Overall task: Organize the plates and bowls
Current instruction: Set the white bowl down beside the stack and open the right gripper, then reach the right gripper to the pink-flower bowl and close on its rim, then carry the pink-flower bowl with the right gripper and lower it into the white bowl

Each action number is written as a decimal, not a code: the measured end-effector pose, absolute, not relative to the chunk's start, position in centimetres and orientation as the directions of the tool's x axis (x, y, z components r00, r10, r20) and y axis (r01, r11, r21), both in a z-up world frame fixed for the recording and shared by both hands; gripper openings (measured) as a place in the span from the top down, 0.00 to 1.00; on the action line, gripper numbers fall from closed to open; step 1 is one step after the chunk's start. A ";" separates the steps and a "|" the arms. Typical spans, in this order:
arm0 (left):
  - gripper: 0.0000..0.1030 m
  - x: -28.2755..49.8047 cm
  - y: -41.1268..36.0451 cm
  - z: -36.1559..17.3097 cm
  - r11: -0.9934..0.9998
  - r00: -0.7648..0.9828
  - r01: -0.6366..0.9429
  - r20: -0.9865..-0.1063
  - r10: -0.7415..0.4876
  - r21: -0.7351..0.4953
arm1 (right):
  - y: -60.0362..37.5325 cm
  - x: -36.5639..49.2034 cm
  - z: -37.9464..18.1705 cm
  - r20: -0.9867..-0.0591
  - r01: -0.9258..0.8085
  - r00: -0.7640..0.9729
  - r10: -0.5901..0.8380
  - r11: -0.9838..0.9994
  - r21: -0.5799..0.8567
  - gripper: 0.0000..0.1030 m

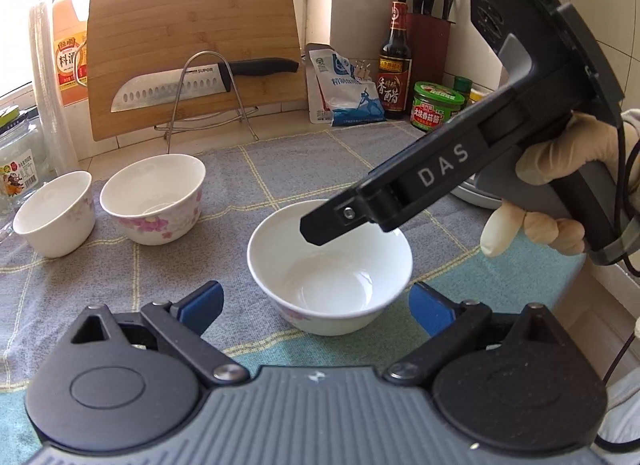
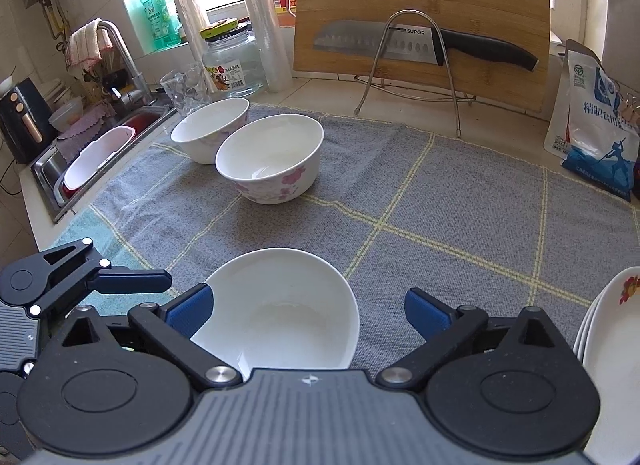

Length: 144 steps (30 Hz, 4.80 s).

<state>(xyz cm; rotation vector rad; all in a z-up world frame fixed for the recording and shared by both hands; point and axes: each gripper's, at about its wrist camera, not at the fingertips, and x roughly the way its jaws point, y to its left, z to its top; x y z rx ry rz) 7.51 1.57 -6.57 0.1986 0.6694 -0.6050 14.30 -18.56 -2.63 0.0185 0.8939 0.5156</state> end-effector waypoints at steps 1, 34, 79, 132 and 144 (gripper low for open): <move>0.04 7.5 2.0 -6.3 0.816 0.628 0.578 -0.630 -0.457 -0.015 | -18.4 14.4 -2.5 -0.739 -0.426 0.516 0.433 0.878 0.217 0.00; 0.04 19.4 6.0 -9.8 0.911 0.757 0.401 -0.595 -0.269 0.098 | -11.5 27.9 -1.7 -0.753 -0.635 0.395 0.527 0.748 0.191 0.01; 0.12 20.4 4.8 -10.0 0.885 0.724 0.457 -0.617 -0.309 0.094 | -10.7 30.5 -3.0 -0.752 -0.591 0.300 0.587 0.733 0.337 0.30; 0.12 8.4 -0.6 -5.6 0.815 0.670 0.575 -0.610 -0.423 0.066 | -19.6 15.9 2.0 -0.694 -0.532 0.394 0.603 0.765 0.363 0.30; 0.12 8.6 -1.2 -6.9 0.804 0.629 0.592 -0.652 -0.423 0.049 | -20.1 15.6 0.1 -0.712 -0.492 0.382 0.589 0.782 0.383 0.30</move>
